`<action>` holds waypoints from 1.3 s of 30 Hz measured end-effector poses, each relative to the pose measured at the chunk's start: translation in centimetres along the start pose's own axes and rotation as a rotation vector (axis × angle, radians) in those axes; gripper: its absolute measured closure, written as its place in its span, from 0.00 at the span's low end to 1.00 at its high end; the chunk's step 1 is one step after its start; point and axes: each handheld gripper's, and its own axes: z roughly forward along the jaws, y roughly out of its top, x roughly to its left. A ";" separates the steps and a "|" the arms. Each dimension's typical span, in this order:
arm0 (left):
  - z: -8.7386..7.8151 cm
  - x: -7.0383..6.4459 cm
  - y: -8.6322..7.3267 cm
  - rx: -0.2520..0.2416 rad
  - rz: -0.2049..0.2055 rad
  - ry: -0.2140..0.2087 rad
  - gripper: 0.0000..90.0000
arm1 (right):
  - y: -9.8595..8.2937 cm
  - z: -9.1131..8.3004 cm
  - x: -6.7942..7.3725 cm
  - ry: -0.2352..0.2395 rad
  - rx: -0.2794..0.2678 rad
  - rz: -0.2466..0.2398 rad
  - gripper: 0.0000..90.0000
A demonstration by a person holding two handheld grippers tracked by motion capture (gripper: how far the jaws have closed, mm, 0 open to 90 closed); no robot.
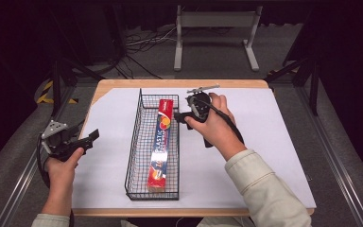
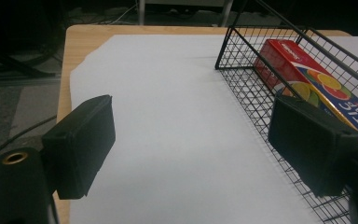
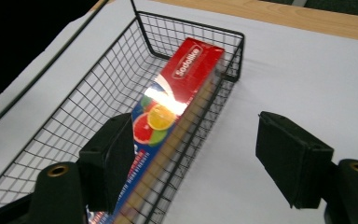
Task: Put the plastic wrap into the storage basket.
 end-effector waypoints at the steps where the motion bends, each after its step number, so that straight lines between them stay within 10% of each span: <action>1: 0.0 0.0 0.0 0.001 -0.003 0.001 0.17 | -0.1 -0.3 -0.4 -0.001 -0.003 -0.006 0.32; 27: 0.0 -0.1 -1.0 0.037 0.004 0.023 0.17 | -2.9 -8.5 -10.4 -0.045 -0.083 0.068 0.27; 39: -0.1 -0.5 -1.5 0.036 0.019 0.020 0.17 | -6.6 -9.4 -13.9 -0.081 -0.120 0.101 0.24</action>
